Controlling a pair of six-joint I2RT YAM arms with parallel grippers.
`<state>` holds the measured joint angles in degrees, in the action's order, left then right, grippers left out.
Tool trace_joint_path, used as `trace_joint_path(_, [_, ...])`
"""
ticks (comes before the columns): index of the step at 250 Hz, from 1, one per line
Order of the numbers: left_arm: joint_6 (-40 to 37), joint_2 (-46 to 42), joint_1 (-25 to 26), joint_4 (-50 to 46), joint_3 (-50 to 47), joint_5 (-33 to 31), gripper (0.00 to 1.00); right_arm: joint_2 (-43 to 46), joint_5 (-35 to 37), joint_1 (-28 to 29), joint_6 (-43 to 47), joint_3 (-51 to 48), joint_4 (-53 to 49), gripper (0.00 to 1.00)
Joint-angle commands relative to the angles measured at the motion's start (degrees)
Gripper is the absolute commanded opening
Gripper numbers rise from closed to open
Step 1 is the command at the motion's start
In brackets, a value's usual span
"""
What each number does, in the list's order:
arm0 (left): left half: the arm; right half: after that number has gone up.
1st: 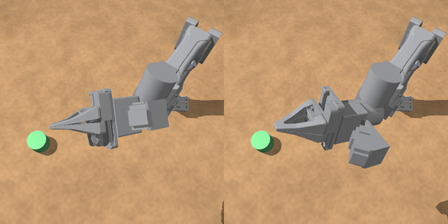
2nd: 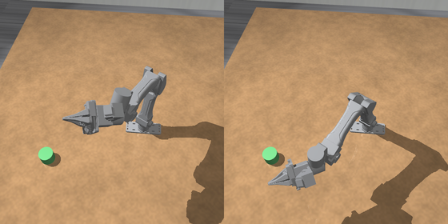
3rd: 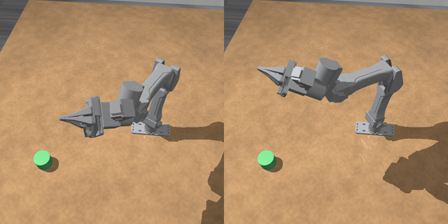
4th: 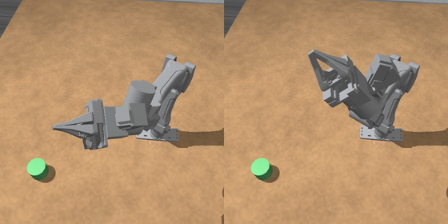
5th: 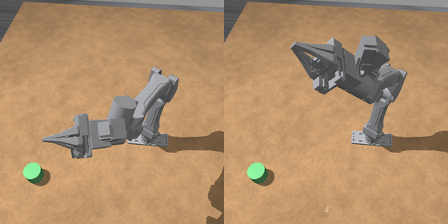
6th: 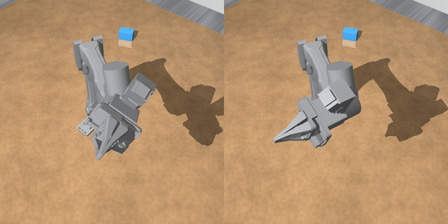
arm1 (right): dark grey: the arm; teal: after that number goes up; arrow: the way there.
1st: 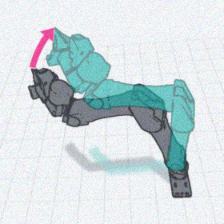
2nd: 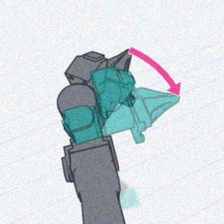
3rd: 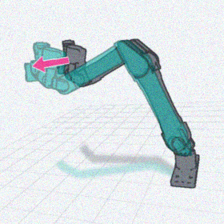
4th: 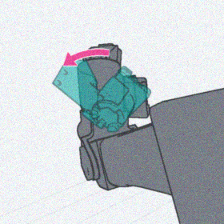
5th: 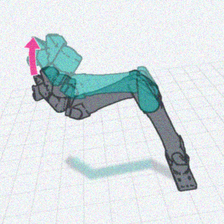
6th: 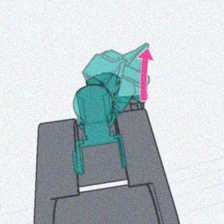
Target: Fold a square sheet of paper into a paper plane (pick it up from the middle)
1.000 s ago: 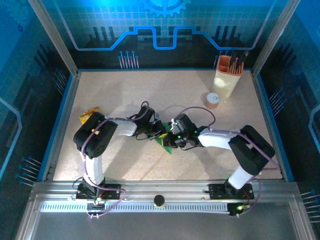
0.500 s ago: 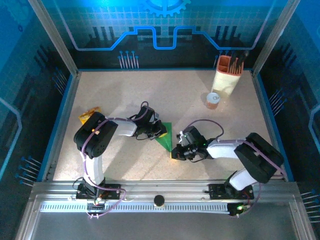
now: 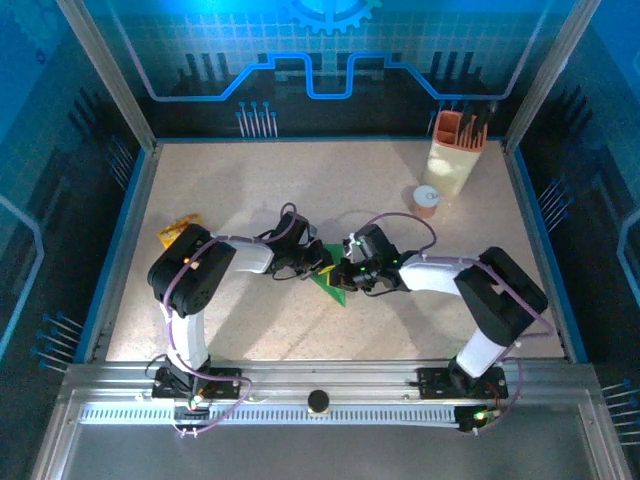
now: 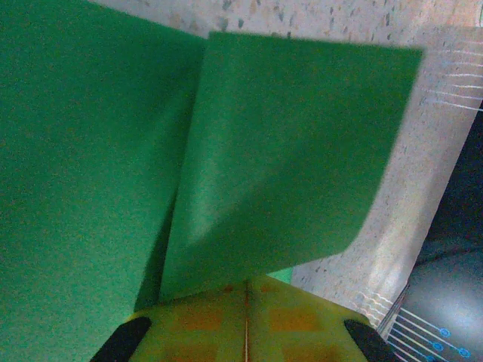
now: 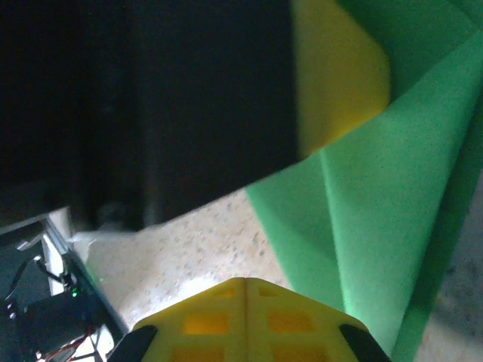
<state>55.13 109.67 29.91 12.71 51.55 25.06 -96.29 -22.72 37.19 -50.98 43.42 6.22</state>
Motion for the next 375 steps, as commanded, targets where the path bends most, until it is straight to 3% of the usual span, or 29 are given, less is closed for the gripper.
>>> trace_joint_path(1, [-0.31, 2.22, 0.24, -4.80, -1.39, -3.32, 0.09, -3.09, 1.23, -0.96, -0.70, 1.89, 0.02, 0.01])
trace_joint_path(54, [-0.77, 1.69, 0.22, -5.23, -1.29, -3.24, 0.09, -5.06, 1.90, -1.53, 0.81, -3.25, -0.47, 0.00])
trace_joint_path(137, [-2.10, -1.06, 0.23, -6.20, 0.08, -2.47, 0.10, -3.96, -3.90, -1.86, 2.87, -12.63, 3.75, 0.00])
trace_joint_path(285, [-1.68, 0.81, 0.94, -5.15, -1.42, -2.82, 0.09, 2.88, -2.51, -2.47, 2.87, -4.62, -0.77, 0.04])
trace_joint_path(375, [-2.16, 1.25, 0.94, -6.14, -0.49, -3.09, 0.10, 4.29, 0.15, -4.14, 0.20, -5.94, 1.49, 0.05])
